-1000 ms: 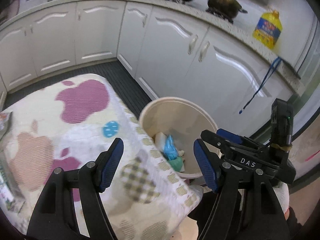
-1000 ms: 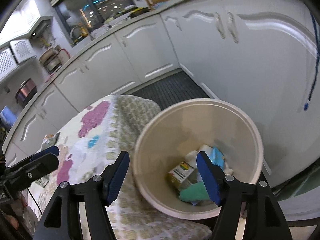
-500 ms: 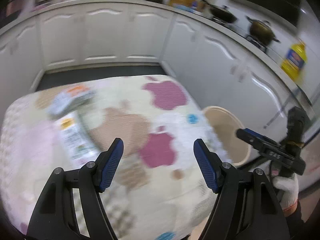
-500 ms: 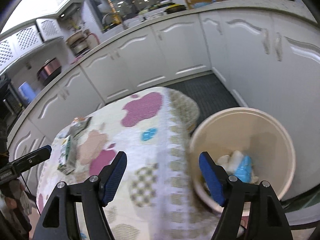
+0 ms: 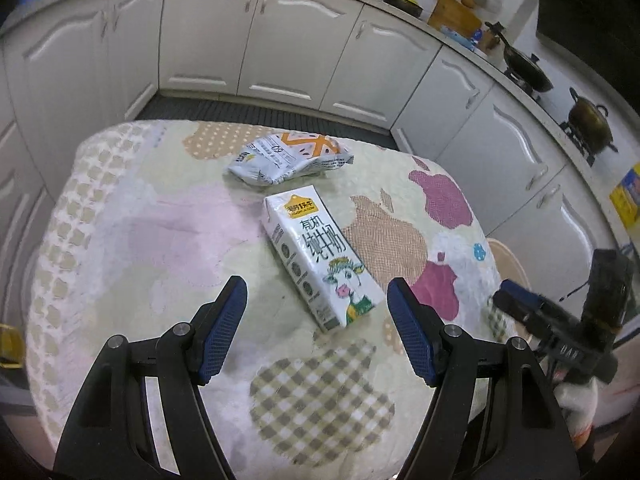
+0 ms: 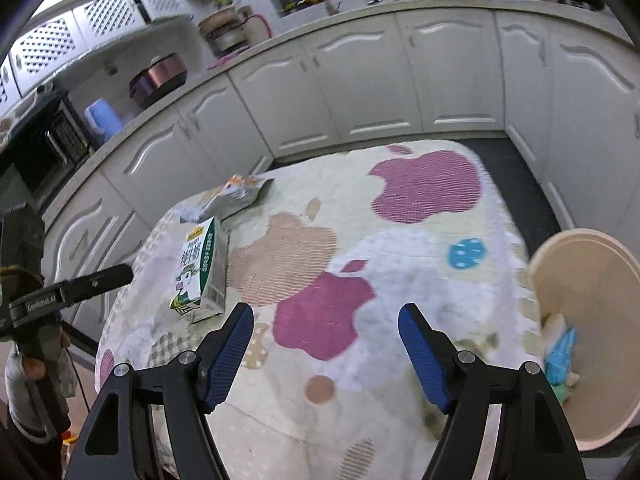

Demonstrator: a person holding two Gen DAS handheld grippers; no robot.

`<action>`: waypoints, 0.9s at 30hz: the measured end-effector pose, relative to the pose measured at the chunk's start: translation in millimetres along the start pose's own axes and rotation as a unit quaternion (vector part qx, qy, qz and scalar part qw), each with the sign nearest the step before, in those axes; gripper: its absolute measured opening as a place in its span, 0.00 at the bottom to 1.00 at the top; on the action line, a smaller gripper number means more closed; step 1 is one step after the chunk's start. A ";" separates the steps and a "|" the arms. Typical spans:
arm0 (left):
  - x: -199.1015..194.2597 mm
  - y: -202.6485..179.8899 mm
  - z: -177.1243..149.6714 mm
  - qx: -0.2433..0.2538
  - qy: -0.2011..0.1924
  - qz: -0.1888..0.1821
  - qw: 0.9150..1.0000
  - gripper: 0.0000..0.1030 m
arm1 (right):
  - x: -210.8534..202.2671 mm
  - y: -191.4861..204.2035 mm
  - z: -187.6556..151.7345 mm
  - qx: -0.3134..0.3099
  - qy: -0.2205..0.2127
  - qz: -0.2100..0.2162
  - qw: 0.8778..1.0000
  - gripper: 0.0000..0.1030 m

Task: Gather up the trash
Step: 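Move both tools back over the table toward the milk carton and wrapper, then grasp the cow-print milk carton with the left tool while the right tool grasps the orange snack wrapper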

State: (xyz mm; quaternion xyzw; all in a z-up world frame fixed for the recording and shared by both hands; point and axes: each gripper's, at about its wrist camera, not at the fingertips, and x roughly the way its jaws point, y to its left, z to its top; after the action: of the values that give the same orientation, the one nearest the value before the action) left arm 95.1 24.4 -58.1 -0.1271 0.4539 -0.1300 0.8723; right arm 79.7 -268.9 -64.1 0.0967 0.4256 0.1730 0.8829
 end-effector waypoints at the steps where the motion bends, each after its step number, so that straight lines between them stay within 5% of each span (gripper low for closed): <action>1: 6.4 -2.3 2.8 -0.004 0.004 -0.001 1.000 0.70 | 3.2 1.6 0.5 -0.002 0.003 0.000 1.000 0.71; 5: 33.1 -11.7 15.2 -0.010 0.015 -0.009 1.000 0.70 | 9.3 3.1 2.6 -0.004 0.007 -0.003 1.000 0.71; 11: 85.4 -22.9 29.2 0.000 0.048 0.064 0.997 0.70 | 10.1 -6.4 4.5 0.002 0.010 -0.007 1.000 0.71; 15: 101.1 -11.9 25.4 0.000 0.069 0.056 0.996 0.70 | 12.8 -9.5 9.3 0.001 0.009 -0.004 1.000 0.71; 21: 83.2 12.7 22.4 -0.016 0.062 0.035 0.997 0.54 | 30.7 -0.1 23.3 -0.004 0.013 0.018 1.000 0.71; 27: 48.0 39.0 18.6 -0.012 0.045 0.034 0.998 0.53 | 61.4 24.6 45.3 -0.016 0.019 0.050 0.998 0.71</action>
State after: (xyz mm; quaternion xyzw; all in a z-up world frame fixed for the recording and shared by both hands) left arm 141.5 46.3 -97.4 -0.1165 0.4980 -0.1003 0.8534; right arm 145.3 -223.4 -72.3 0.1003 0.4342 0.2256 0.8663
